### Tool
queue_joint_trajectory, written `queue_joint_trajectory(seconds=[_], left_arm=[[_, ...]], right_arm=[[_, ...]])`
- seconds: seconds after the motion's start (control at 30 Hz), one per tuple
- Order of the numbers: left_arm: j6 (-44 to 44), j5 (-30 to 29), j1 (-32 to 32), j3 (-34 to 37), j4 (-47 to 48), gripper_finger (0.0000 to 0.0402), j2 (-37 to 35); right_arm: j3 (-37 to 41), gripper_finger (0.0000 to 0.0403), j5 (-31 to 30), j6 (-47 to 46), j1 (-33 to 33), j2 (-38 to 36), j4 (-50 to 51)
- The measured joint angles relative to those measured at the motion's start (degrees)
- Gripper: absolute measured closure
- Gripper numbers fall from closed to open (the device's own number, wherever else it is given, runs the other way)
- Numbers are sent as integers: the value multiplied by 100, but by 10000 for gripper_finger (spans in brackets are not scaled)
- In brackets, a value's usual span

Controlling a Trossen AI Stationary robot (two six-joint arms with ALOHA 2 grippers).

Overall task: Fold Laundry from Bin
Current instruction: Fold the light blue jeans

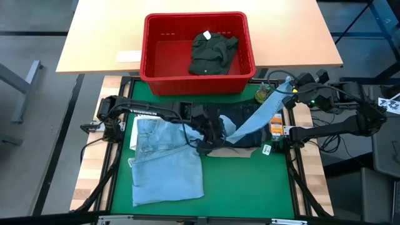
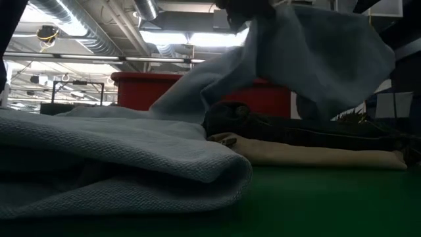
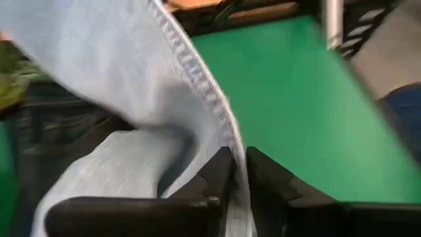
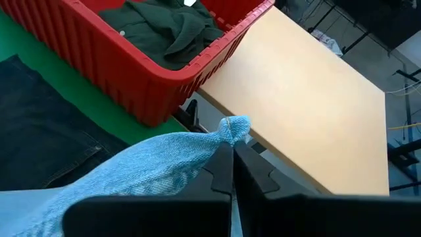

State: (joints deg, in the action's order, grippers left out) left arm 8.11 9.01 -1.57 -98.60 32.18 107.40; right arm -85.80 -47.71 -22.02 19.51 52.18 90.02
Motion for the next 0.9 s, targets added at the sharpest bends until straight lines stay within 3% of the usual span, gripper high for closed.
queue_joint_trajectory(seconds=[0.2,0.4,0.7,0.9], left_arm=[[104,-1277,-208,32,-89,309,2],[8,-1948,-178,32,-302,276,-51],[-3,-2040,93,32,148,274,-544],[-132,-1767,292,32,1621,274,-1006]], right_arm=[[0,402,-21,-1,1,0,0],[0,402,-337,4,0,0,-2],[0,402,-1560,171,0,18,0],[0,402,-1791,813,0,22,-1]])
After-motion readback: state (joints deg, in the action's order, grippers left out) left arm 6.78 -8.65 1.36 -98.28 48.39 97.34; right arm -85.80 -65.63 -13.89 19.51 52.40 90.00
